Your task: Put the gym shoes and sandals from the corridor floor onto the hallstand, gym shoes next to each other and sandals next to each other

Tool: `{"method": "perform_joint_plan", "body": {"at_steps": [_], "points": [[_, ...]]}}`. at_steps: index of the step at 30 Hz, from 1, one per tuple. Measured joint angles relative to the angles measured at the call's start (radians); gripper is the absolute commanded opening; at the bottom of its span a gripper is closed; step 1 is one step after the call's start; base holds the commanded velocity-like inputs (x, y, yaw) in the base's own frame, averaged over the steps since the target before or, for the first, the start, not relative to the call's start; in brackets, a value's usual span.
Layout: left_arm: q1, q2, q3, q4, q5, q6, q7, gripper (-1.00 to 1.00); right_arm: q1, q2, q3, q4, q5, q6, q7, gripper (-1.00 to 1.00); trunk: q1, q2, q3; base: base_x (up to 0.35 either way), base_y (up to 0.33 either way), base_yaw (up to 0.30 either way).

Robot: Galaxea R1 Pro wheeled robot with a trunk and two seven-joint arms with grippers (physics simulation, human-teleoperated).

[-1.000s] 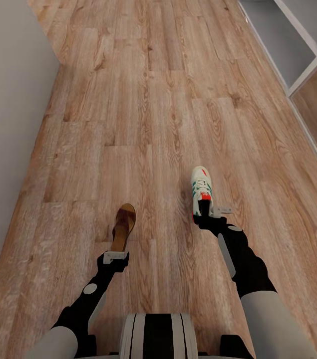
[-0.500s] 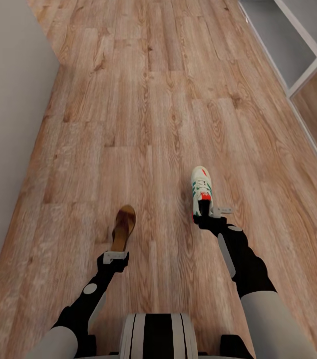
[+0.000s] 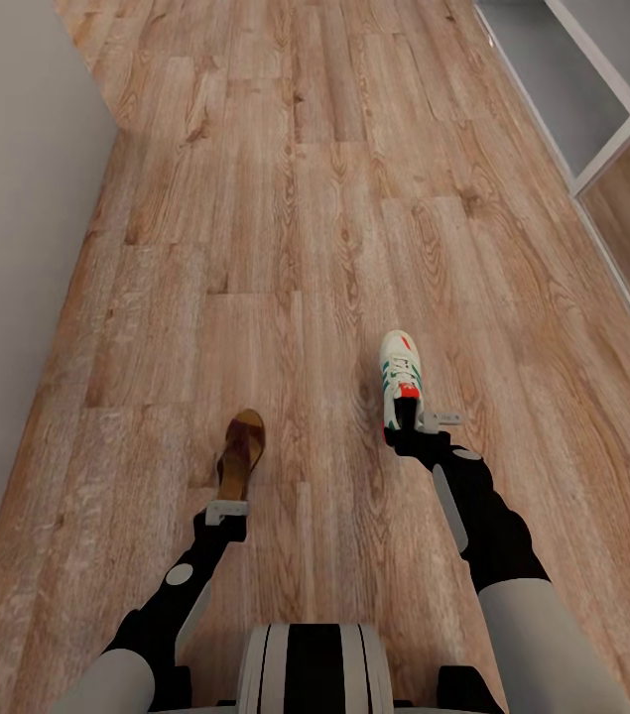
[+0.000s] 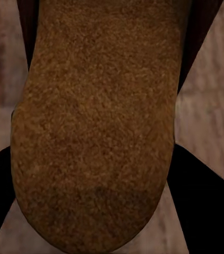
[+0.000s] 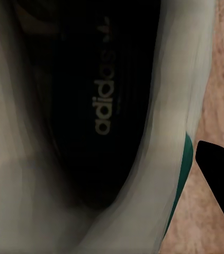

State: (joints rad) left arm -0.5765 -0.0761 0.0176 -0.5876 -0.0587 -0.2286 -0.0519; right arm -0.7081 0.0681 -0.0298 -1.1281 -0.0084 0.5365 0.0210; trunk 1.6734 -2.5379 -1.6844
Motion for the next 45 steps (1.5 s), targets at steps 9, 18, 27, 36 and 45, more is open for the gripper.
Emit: {"method": "perform_joint_plan", "body": {"at_steps": [9,18,27,36,45], "points": [[0.000,0.000,-0.001,-0.001,0.000,0.000,-0.001,-1.00,0.000,0.000,0.000,0.000,0.000,0.000,0.000,-1.00,0.000,0.000,0.000,0.000,0.000,0.000],[0.000,-0.001,0.000,-0.001,0.003,0.000,-0.002,-1.00,0.000,0.000,0.001,0.000,0.000,0.000,0.000,-1.00,0.000,0.000,0.000,0.000,0.000,0.000],[0.000,0.000,0.002,-0.003,0.003,0.000,0.001,-1.00,0.000,0.000,0.002,0.008,-0.004,-0.001,0.000,-1.00,0.000,0.000,0.004,0.000,0.000,0.000],[0.000,-0.004,0.001,-0.014,0.007,0.003,0.001,-1.00,0.000,0.001,0.003,0.002,0.001,-0.002,-0.004,-1.00,-0.004,0.002,0.039,0.000,0.000,0.000],[-0.001,-0.037,0.000,-0.225,0.010,0.141,0.004,-1.00,0.000,0.001,0.004,0.001,0.001,-0.002,-0.004,-1.00,-0.009,0.004,0.073,0.000,0.000,0.000]]}}
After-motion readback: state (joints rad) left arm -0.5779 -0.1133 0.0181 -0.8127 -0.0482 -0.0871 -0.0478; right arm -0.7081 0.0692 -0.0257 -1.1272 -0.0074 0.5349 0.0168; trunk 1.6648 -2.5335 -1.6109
